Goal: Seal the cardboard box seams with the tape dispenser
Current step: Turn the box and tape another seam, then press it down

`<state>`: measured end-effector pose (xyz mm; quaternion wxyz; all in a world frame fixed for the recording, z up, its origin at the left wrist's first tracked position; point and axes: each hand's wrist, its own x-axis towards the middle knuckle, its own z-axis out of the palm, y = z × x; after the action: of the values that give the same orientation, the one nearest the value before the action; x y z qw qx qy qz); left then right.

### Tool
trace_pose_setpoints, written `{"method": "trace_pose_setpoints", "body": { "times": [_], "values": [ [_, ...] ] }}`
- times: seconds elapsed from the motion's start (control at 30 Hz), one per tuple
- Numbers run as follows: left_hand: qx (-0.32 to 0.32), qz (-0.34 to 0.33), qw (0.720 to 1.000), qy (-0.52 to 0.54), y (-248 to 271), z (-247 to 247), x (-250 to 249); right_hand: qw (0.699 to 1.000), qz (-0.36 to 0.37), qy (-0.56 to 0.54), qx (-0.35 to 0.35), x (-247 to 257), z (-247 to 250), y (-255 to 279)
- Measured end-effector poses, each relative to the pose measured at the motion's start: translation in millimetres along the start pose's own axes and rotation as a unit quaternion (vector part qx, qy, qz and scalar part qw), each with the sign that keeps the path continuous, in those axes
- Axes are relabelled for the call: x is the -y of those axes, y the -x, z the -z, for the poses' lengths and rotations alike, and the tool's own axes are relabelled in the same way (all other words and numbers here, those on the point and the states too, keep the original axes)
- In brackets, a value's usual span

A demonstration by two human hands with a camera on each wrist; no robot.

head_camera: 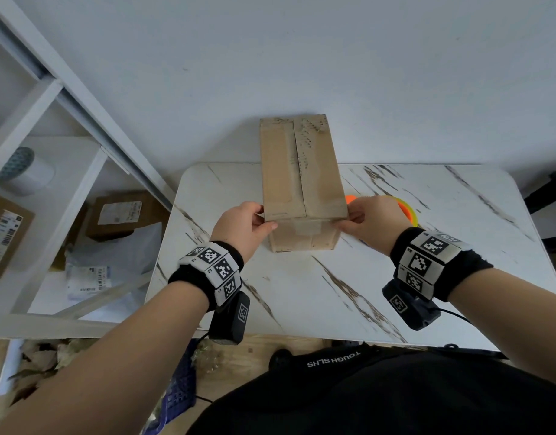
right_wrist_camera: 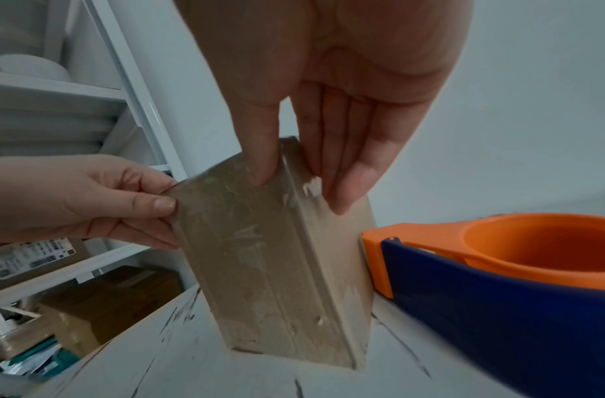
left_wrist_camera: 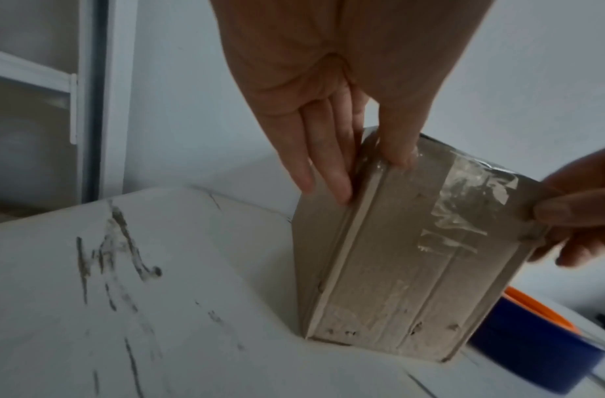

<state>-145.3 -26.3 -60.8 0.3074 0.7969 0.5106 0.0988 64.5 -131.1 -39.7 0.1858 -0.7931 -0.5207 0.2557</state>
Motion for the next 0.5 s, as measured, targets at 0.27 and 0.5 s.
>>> {"method": "trace_pose_setpoints", "body": {
  "times": [0.27, 0.5],
  "values": [
    [-0.028, -0.242, 0.946, -0.213, -2, -12, -30, 0.954, 0.220, 0.171, -0.113, 28, -19, -1],
    [0.024, -0.270, 0.929, -0.252, -12, -18, -17, 0.935, 0.258, 0.238, -0.052, 21, -26, -9]
  ]
}}
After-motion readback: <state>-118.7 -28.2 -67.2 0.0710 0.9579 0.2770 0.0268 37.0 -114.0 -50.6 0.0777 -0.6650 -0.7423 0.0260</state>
